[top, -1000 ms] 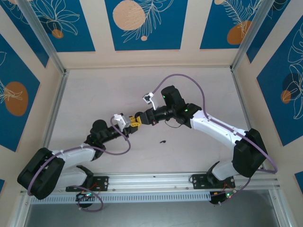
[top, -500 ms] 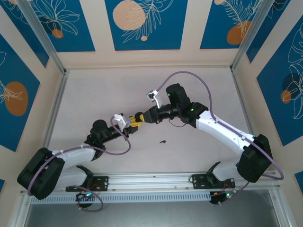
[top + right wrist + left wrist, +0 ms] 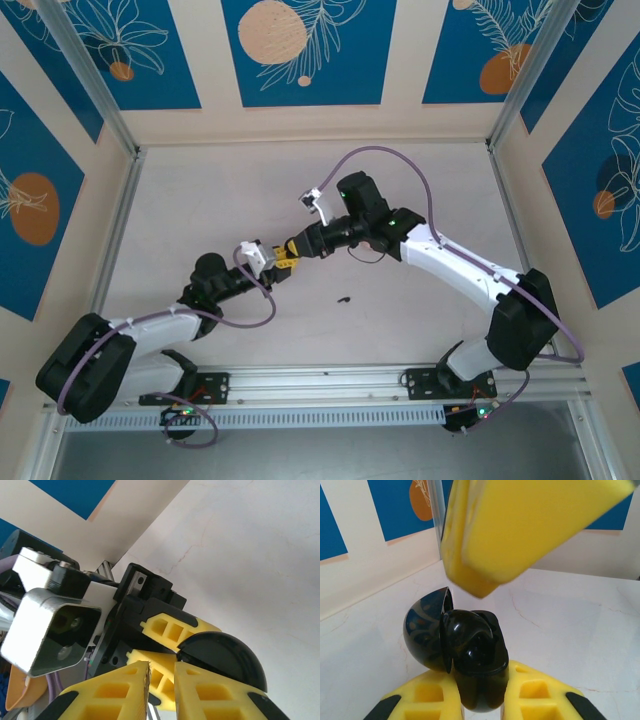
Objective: Insert wireless bluetooth earbuds into charging case
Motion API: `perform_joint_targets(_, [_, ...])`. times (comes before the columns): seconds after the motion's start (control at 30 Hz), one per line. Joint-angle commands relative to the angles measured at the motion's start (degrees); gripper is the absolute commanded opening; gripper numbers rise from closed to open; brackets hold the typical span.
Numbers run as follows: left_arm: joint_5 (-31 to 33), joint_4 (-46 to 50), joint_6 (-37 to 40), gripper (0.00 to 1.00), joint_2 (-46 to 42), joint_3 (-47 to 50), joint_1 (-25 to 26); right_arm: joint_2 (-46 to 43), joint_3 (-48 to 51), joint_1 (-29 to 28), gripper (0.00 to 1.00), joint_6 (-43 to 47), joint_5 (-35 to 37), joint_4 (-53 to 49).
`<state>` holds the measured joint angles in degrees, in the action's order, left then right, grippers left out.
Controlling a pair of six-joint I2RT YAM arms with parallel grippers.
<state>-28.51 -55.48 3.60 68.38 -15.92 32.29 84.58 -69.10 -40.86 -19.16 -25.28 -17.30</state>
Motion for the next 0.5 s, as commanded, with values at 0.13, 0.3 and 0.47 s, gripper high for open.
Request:
perform_joint_targets(0.13, [-1.37, 0.68, 1.28, 0.14, -2.07, -1.37, 0.58, 1.03, -1.85, -0.52, 0.18, 1.94, 1.34, -3.03])
perform_joint_targets(0.3, [-1.29, 1.03, 1.5, 0.14, -2.44, -1.3, 0.57, 0.86, -1.48, -0.62, 0.16, 2.36, 2.55, -4.69])
perform_joint_targets(0.47, [-1.04, 1.67, 1.72, 0.14, -2.88, -1.33, 0.58, 0.85, -1.64, -0.79, 0.14, 3.07, 3.12, -6.79])
